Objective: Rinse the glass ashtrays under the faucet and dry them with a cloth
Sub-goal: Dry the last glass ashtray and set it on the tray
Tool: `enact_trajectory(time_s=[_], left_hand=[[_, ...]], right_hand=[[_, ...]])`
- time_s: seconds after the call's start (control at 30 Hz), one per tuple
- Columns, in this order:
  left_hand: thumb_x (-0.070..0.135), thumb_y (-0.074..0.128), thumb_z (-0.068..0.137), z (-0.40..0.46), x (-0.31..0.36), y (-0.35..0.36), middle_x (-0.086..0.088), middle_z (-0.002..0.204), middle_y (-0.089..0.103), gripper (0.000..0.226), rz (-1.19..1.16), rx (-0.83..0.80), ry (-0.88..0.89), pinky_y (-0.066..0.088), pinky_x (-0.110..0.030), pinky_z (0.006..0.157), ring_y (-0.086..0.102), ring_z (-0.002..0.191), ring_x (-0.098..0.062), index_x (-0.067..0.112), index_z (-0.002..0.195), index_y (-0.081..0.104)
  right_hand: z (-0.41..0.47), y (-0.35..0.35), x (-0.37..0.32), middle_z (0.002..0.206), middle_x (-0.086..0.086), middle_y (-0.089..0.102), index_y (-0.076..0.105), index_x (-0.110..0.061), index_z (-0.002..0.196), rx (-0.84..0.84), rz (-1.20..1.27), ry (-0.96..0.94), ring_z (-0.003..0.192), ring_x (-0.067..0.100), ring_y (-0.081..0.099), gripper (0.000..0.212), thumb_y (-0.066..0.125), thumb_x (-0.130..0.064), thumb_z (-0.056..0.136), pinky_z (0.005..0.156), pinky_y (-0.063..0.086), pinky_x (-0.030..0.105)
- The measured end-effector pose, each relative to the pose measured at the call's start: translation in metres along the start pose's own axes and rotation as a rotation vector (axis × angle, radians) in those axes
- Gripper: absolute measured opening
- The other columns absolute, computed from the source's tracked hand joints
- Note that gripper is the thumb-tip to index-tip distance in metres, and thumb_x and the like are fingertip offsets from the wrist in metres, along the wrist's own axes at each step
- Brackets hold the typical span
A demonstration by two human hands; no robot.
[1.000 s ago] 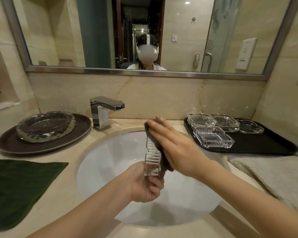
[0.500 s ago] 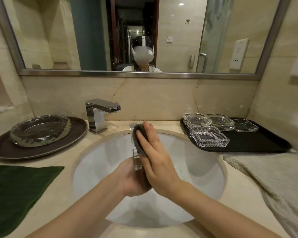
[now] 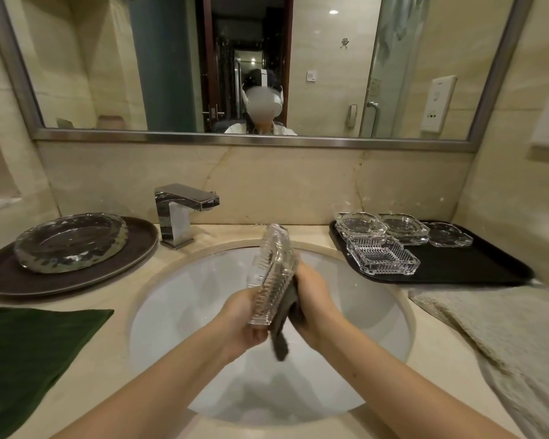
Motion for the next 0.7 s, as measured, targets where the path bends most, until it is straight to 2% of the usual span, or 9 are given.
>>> enact_trajectory(time_s=[0.1,0.17,0.23,0.27,0.37,0.43,0.5,0.57,0.7], left_hand=[[0.013,0.041,0.097,0.004,0.014,-0.017,0.002,0.037,0.053,0.029,-0.12,0.136,0.106,0.032,-0.009,0.031,0.048,0.027,-0.009,0.01,0.07,0.051],[0.014,0.04,0.098,0.007,0.018,-0.031,0.001,0.042,0.055,0.029,-0.286,0.196,0.145,0.035,-0.011,0.033,0.052,0.032,-0.011,0.01,0.073,0.052],[0.018,0.037,0.099,0.008,0.017,-0.032,-0.003,0.057,0.06,0.027,-0.371,0.182,0.158,0.043,-0.024,0.047,0.058,0.049,-0.017,0.009,0.08,0.056],[0.02,0.035,0.1,0.005,0.015,-0.029,-0.005,0.062,0.061,0.029,-0.35,0.167,0.162,0.043,-0.027,0.054,0.058,0.057,-0.019,0.008,0.084,0.056],[0.018,0.037,0.097,-0.002,0.003,-0.014,-0.008,0.051,0.058,0.03,-0.294,0.109,0.114,0.043,-0.027,0.051,0.057,0.056,-0.02,0.006,0.077,0.055],[0.02,0.045,0.095,-0.003,0.004,-0.015,-0.005,0.048,0.057,0.023,-0.109,0.137,0.1,0.041,-0.019,0.044,0.057,0.044,-0.016,0.009,0.077,0.055],[0.03,0.053,0.092,-0.002,0.009,-0.021,-0.003,0.072,0.062,0.014,0.011,0.167,0.088,0.042,-0.022,0.06,0.059,0.061,-0.013,0.016,0.088,0.056],[0.04,0.058,0.087,-0.002,0.015,-0.027,-0.001,0.096,0.059,0.017,0.028,0.156,0.069,0.038,-0.031,0.078,0.058,0.082,-0.015,0.024,0.092,0.054],[0.04,0.063,0.081,-0.003,0.043,-0.028,-0.007,0.115,0.06,0.034,0.241,-0.008,0.205,0.051,-0.04,0.083,0.064,0.092,-0.025,0.023,0.109,0.052]], right_hand=[[-0.013,0.021,0.003,0.099,0.008,0.069,0.065,-0.009,0.109,-0.186,0.058,0.097,0.093,0.021,0.064,0.065,0.031,-0.061,0.09,0.082,0.049,0.03],[-0.025,0.036,-0.004,0.099,0.004,0.07,0.063,-0.014,0.113,-0.275,-0.011,0.068,0.094,0.02,0.064,0.066,0.045,-0.066,0.078,0.079,0.048,0.029],[-0.026,0.043,-0.004,0.099,-0.003,0.066,0.058,-0.019,0.113,-0.237,-0.246,-0.046,0.091,0.017,0.062,0.06,0.072,-0.052,0.065,0.074,0.046,0.028],[-0.021,0.04,0.002,0.102,-0.005,0.065,0.054,-0.021,0.114,-0.154,-0.356,-0.094,0.093,0.015,0.061,0.06,0.078,-0.043,0.063,0.075,0.048,0.028],[-0.014,0.015,0.011,0.09,-0.003,0.064,0.053,-0.02,0.103,0.153,-0.433,-0.144,0.086,0.016,0.063,0.037,0.073,-0.026,0.072,0.067,0.048,0.028],[-0.008,0.0,0.004,0.071,-0.002,0.06,0.054,-0.018,0.084,0.223,-0.448,-0.191,0.071,0.019,0.06,0.019,0.067,-0.019,0.071,0.056,0.042,0.025],[-0.002,-0.009,-0.01,0.064,-0.002,0.057,0.054,-0.018,0.075,0.186,-0.432,-0.205,0.064,0.019,0.057,0.011,0.062,-0.018,0.067,0.054,0.045,0.025],[0.002,-0.017,-0.025,0.062,0.0,0.055,0.054,-0.013,0.072,0.106,-0.403,-0.181,0.056,0.014,0.054,0.008,0.058,-0.007,0.075,0.052,0.045,0.021],[0.003,-0.03,-0.038,0.062,0.005,0.054,0.053,-0.006,0.073,-0.108,-0.481,-0.045,0.046,0.011,0.052,0.015,0.049,0.005,0.082,0.044,0.043,0.017]])
Point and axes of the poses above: each hand's wrist, its own z-axis towards the middle knuckle, its own y-axis out of the palm, x = y × z, the point moved 10 cm from there along z, towards the middle knuckle
